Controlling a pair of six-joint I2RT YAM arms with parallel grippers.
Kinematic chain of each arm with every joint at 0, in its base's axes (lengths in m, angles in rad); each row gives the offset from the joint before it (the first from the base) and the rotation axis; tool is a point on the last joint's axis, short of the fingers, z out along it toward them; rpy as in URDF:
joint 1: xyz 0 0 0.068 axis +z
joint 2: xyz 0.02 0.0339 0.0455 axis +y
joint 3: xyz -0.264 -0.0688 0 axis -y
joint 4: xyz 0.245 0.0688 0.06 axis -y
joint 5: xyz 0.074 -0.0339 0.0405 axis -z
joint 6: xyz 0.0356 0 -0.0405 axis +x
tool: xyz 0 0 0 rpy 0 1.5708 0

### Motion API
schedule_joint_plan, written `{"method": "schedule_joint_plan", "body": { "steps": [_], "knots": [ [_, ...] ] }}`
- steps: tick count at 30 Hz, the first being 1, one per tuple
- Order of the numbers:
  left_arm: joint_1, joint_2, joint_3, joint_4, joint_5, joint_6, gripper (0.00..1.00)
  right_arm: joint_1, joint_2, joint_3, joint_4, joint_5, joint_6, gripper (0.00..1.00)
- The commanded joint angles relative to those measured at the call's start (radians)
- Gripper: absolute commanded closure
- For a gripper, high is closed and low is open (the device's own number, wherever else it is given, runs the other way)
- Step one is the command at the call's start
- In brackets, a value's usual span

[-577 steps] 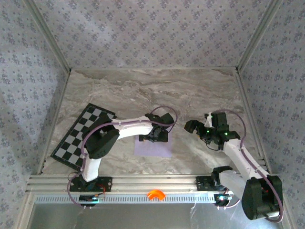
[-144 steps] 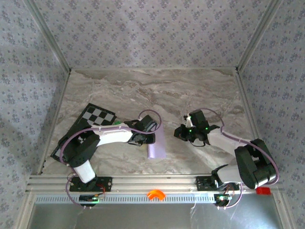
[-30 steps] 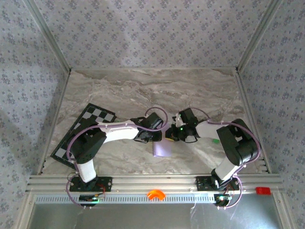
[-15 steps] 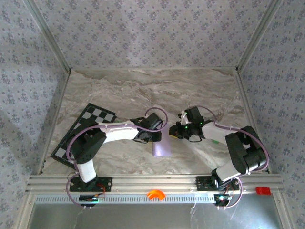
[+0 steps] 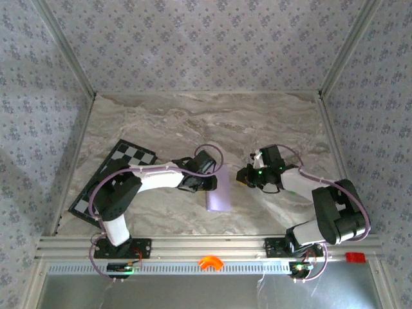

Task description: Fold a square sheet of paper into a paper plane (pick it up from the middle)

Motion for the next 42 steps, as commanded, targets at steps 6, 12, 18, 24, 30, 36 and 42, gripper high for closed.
{"method": "schedule_joint_plan", "body": {
  "steps": [6,12,18,24,30,36,42],
  "knots": [
    [0.016,0.025,-0.046,-0.031,-0.005,0.026,0.62,-0.007,-0.015,-0.024,-0.019,-0.004,-0.007,0.84],
    [0.028,0.017,-0.059,-0.025,-0.006,0.022,0.62,-0.007,-0.023,-0.032,-0.009,-0.001,-0.001,0.84],
    [0.028,0.025,-0.058,-0.029,-0.004,0.036,0.61,-0.003,-0.021,-0.04,0.006,0.0,0.005,0.84],
    [0.027,0.048,-0.052,-0.043,-0.007,0.054,0.6,0.006,-0.013,-0.04,0.014,0.003,0.006,0.84],
    [0.027,0.068,-0.035,-0.056,-0.009,0.069,0.59,0.018,-0.007,-0.041,0.02,0.008,0.012,0.84],
    [0.027,0.08,-0.027,-0.067,-0.015,0.078,0.58,0.028,-0.001,-0.041,0.025,0.011,0.014,0.84],
    [0.026,0.09,-0.025,-0.065,-0.017,0.084,0.57,0.039,0.009,-0.04,0.029,0.014,0.016,0.84]
  ]
}}
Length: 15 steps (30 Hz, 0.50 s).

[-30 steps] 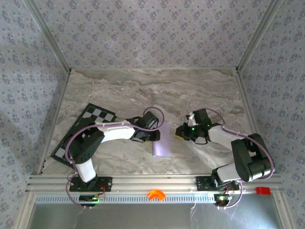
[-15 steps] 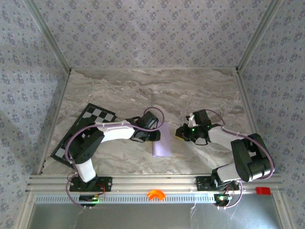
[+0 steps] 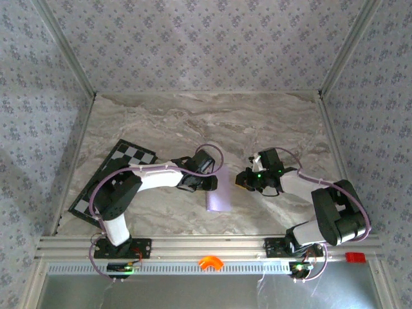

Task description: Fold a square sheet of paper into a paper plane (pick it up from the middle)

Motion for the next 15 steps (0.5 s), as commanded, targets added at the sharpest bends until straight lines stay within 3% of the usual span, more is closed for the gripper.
{"method": "schedule_joint_plan", "body": {
  "steps": [1,15],
  "knots": [
    [0.012,0.084,-0.021,-0.073,-0.049,0.025,0.58,0.009,0.01,-0.007,0.008,0.011,0.016,0.84],
    [0.012,0.086,-0.019,-0.07,-0.051,0.019,0.57,0.04,0.03,0.001,0.032,0.006,0.025,0.84]
  ]
}}
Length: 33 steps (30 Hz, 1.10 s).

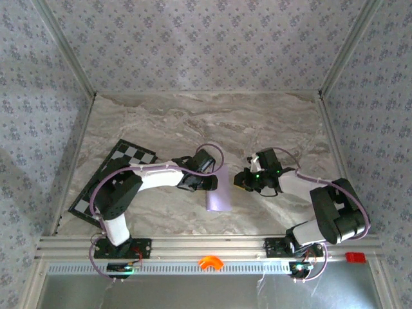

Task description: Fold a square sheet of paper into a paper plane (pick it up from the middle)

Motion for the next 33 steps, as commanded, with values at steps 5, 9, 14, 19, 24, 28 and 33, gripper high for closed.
{"method": "schedule_joint_plan", "body": {
  "steps": [5,9,14,19,24,28,33],
  "knots": [
    [0.012,0.085,-0.025,-0.062,-0.051,0.026,0.58,0.025,0.03,0.012,0.011,0.007,0.023,0.84],
    [0.012,0.085,-0.025,-0.063,-0.055,0.023,0.57,0.038,0.039,0.032,0.02,0.0,0.022,0.88],
    [0.012,0.088,-0.023,-0.063,-0.054,0.023,0.57,0.079,0.073,0.067,0.012,0.042,0.02,0.99],
    [0.012,0.083,-0.029,-0.064,-0.056,0.024,0.58,0.046,0.026,0.096,-0.172,0.217,0.016,1.0],
    [0.011,0.082,-0.031,-0.065,-0.058,0.024,0.57,-0.092,-0.102,0.005,-0.155,0.19,0.038,1.0],
    [0.012,0.082,-0.03,-0.061,-0.055,0.023,0.58,-0.169,-0.214,-0.027,-0.212,0.193,0.006,0.99],
    [0.011,0.086,-0.028,-0.063,-0.055,0.03,0.57,-0.202,-0.236,-0.055,-0.109,0.069,-0.008,0.99]
  ]
}}
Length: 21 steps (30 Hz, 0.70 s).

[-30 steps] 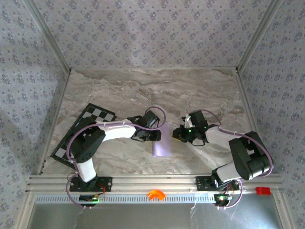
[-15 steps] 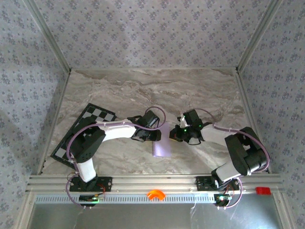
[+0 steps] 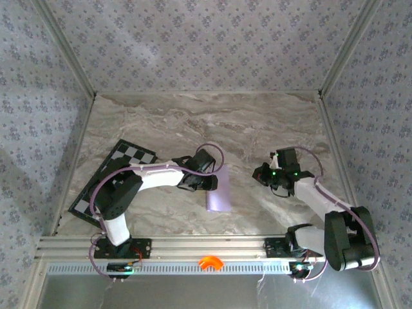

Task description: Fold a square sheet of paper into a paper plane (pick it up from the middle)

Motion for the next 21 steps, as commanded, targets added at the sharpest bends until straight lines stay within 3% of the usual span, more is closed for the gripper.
{"method": "schedule_joint_plan", "body": {
  "steps": [1,12,21],
  "knots": [
    [0.012,0.084,-0.034,-0.057,-0.057,0.029,0.57,0.017,0.016,-0.013,0.052,-0.099,-0.017,0.99],
    [0.011,0.082,-0.041,-0.051,-0.057,0.024,0.57,0.309,0.239,0.131,0.084,0.005,-0.01,1.0],
    [0.012,0.079,-0.053,-0.041,-0.061,0.019,0.57,0.382,0.365,0.178,0.132,-0.006,0.01,1.0]
  ]
}}
